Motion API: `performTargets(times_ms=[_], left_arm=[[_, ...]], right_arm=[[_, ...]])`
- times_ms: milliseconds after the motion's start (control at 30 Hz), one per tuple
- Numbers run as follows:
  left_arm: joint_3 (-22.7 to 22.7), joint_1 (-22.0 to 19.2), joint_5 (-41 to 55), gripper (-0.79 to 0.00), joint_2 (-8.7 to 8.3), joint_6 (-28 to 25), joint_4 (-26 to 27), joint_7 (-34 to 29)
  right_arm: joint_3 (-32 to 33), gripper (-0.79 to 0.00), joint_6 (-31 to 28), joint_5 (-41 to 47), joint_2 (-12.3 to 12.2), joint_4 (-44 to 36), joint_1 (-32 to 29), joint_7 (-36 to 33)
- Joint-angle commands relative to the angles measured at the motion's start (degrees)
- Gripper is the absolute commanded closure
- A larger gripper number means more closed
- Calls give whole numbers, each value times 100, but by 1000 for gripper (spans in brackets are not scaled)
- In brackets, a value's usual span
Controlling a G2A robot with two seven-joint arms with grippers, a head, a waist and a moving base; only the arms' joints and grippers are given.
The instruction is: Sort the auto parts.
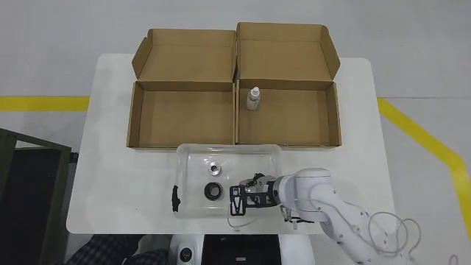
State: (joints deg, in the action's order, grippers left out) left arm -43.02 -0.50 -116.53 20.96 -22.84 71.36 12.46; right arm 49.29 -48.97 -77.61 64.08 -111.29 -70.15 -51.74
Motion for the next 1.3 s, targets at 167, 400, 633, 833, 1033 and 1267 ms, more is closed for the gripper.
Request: performTargets(times_ms=[167,400,633,833,1033,1267], left_arm=[[0,0,0,-785,0,0,0,0],[0,0,0,-785,0,0,0,0],[0,0,0,-785,0,0,0,0],[0,0,0,-785,0,0,0,0],[0,0,0,-785,0,0,0,0],[0,0,0,-785,0,0,0,0]], right_arm=[[70,0,-102,344,-33,-148,29,157],[605,0,-43,809,-122,-338,-38,838],[1073,0,-133,1235,-202,-473,-108,1470],[1424,0,-82,1697,-234,-451,-95,2180],[1633,0,-42,1819,-241,-429,-126,2995],[1847,0,256,2020,-236,-292,-200,3667]])
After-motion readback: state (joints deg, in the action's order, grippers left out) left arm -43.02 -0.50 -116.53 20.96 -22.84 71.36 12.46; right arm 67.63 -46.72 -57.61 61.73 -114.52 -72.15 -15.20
